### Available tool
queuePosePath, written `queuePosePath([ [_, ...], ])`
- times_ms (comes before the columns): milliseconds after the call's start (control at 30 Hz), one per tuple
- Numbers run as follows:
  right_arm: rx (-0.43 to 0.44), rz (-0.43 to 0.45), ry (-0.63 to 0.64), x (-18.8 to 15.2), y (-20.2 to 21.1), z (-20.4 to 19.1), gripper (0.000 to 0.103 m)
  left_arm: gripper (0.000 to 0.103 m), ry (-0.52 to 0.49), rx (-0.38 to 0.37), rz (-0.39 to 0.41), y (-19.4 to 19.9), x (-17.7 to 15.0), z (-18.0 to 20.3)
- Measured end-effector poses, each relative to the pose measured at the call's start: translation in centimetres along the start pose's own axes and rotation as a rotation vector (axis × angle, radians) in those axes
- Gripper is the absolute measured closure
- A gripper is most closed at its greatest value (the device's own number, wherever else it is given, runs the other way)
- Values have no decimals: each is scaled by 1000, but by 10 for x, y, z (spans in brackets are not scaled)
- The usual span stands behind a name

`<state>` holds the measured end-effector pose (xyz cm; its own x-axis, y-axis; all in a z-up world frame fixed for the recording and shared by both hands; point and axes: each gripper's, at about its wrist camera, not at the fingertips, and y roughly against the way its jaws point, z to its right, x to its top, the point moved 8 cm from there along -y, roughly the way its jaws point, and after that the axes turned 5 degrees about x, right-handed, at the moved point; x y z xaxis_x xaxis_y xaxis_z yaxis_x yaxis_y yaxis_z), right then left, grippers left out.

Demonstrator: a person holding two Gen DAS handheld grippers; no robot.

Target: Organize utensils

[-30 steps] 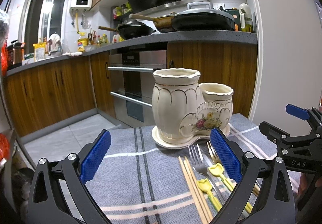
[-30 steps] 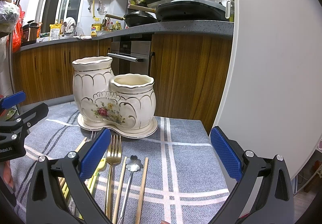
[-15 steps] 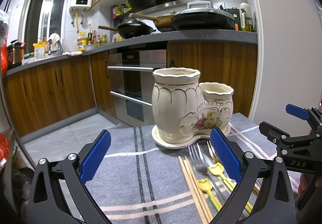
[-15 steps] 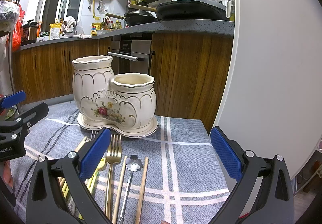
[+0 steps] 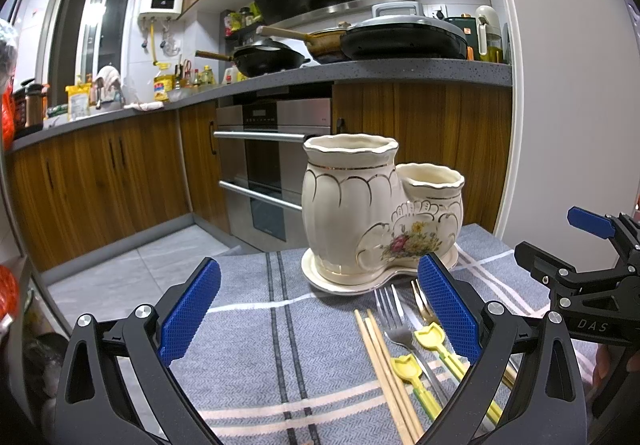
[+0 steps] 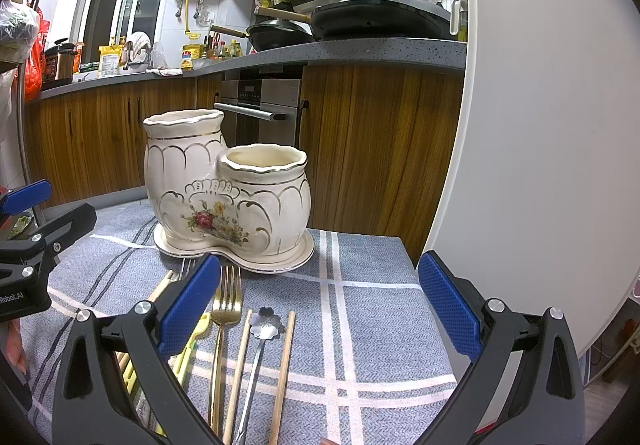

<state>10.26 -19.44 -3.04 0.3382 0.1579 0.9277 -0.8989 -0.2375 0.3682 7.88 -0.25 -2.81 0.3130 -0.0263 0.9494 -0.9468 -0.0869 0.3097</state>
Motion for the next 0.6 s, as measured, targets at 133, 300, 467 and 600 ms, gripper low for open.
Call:
queuePosePath([
  [133,0,-1,0,0,0,0,5,5,1,0,-1,0,0,0],
  [300,0,0,0,0,-1,1,5,5,1,1,0,0,0,0],
  [467,-1,-1,-1,0,0,2,5,5,2,1,1,-4,-2,1],
  [600,-29,-11,-42,-4,-6,9,5,5,0,0,-1,-4,-2,1],
])
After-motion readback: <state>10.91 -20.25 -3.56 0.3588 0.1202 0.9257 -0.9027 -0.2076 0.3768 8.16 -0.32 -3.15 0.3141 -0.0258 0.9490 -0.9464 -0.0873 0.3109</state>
